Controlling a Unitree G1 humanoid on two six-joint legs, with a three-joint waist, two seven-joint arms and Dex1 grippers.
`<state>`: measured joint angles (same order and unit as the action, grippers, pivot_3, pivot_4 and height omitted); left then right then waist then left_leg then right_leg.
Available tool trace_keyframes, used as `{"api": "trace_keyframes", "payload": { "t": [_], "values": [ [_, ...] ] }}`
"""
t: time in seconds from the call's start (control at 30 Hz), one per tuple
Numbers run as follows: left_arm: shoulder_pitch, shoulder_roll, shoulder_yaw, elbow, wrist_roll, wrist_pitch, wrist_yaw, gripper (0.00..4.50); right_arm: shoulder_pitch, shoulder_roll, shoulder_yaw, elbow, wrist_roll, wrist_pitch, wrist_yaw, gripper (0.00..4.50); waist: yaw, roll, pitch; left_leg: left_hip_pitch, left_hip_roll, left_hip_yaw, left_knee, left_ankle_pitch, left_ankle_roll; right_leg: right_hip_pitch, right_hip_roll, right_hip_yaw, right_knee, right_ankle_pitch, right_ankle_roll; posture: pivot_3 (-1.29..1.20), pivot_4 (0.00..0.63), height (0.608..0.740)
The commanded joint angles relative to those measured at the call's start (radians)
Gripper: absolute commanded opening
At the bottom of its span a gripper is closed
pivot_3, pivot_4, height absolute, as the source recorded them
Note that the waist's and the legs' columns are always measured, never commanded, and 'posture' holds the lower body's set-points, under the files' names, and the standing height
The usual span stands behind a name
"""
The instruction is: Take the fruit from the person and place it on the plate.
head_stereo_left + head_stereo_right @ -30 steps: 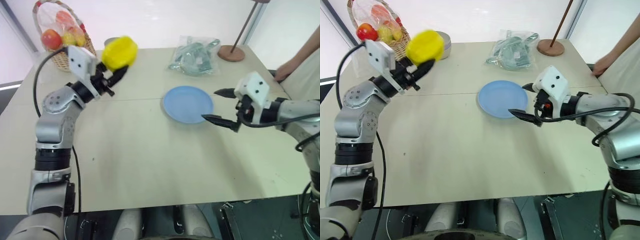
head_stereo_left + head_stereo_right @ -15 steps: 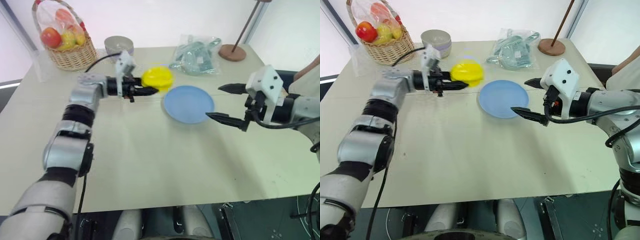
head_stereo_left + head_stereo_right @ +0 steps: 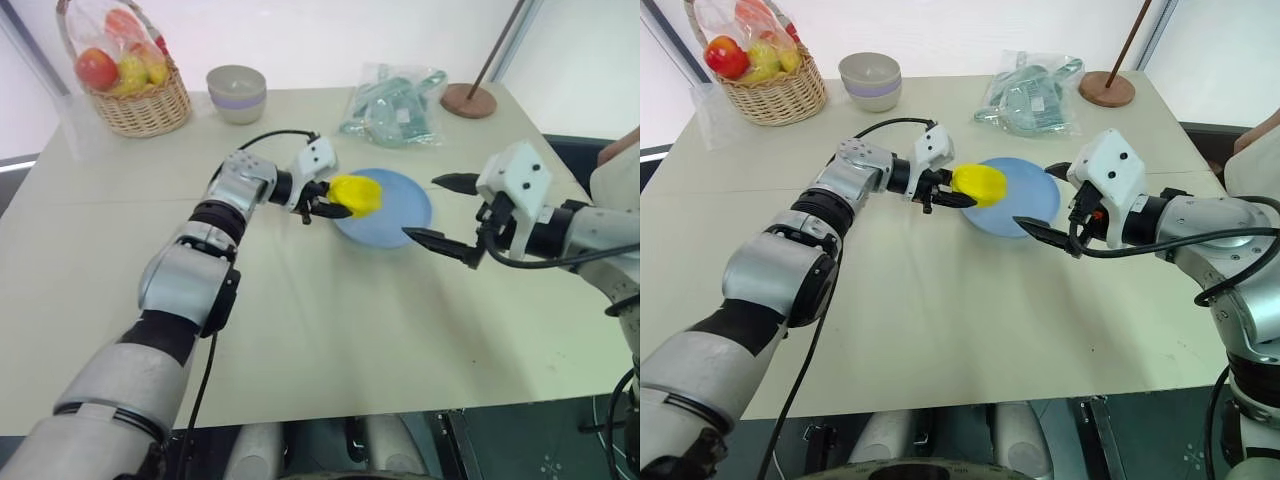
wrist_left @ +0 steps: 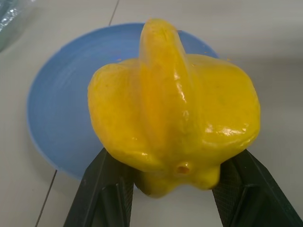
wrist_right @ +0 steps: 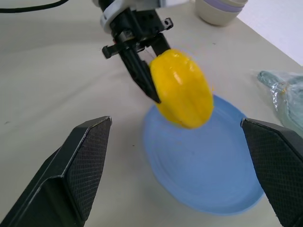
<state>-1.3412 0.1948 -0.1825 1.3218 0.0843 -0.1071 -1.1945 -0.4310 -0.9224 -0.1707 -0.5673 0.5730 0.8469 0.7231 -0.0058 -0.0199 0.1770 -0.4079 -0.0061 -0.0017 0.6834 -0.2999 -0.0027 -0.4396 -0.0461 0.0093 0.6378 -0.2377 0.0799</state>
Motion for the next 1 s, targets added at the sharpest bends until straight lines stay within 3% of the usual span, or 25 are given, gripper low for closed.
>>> {"api": "trace_keyframes", "payload": {
  "t": [0.03, 0.1, 0.37, 0.6, 0.8, 1.0],
  "values": [
    [-0.002, -0.008, 0.011, -0.006, 0.021, -0.036, 0.023, 3.45, 0.001, -0.008, -0.030, -0.023, -0.001, -0.014, -0.009, 4.50, 0.000, 0.000, 0.000, 0.000, 0.000, 0.000, 0.000, 0.000, 0.000, 0.000, 0.000, 0.000, 0.000, 0.000, 0.000, 0.00, 0.150, 0.740],
    [0.007, -0.014, 0.020, -0.008, 0.024, -0.044, 0.033, 4.42, 0.001, -0.008, -0.027, -0.018, -0.005, -0.017, -0.010, 4.50, 0.000, 0.000, 0.000, 0.000, 0.000, 0.000, 0.000, 0.000, 0.000, 0.000, 0.000, 0.000, 0.000, 0.000, 0.000, 0.00, 0.150, 0.740],
    [0.021, -0.007, 0.097, -0.026, -0.026, -0.070, 0.070, 4.47, -0.007, -0.008, -0.016, -0.007, -0.011, -0.022, -0.009, 4.50, 0.001, 0.000, 0.000, 0.000, 0.000, 0.000, 0.001, 0.000, 0.000, 0.000, 0.000, 0.000, 0.002, 0.000, 0.000, 0.00, 0.150, 0.740],
    [0.013, 0.092, 0.240, -0.116, -0.160, 0.008, -0.037, 4.47, -0.021, -0.004, 0.002, 0.012, -0.020, -0.035, -0.002, 4.50, -0.006, 0.000, 0.000, 0.001, 0.000, 0.000, 0.001, 0.000, 0.000, -0.001, 0.000, 0.000, 0.005, 0.000, 0.000, 0.00, 0.150, 0.740],
    [0.155, 0.234, 0.270, -0.398, -0.244, 0.154, -0.145, 4.47, -0.028, 0.002, 0.019, 0.030, -0.029, -0.056, 0.003, 4.50, -0.008, 0.001, 0.000, 0.002, 0.000, 0.000, 0.001, 0.001, -0.001, -0.001, 0.000, 0.001, 0.008, 0.000, 0.000, 0.00, 0.150, 0.740],
    [0.390, 0.380, 0.286, -0.845, -0.338, 0.397, -0.141, 4.47, -0.045, 0.005, 0.046, 0.066, -0.045, -0.090, 0.022, 4.50, -0.007, 0.001, 0.000, 0.002, 0.000, 0.000, 0.002, 0.002, -0.003, -0.001, 0.000, 0.002, 0.010, 0.000, 0.000, 0.00, 0.150, 0.740]
  ]
}}
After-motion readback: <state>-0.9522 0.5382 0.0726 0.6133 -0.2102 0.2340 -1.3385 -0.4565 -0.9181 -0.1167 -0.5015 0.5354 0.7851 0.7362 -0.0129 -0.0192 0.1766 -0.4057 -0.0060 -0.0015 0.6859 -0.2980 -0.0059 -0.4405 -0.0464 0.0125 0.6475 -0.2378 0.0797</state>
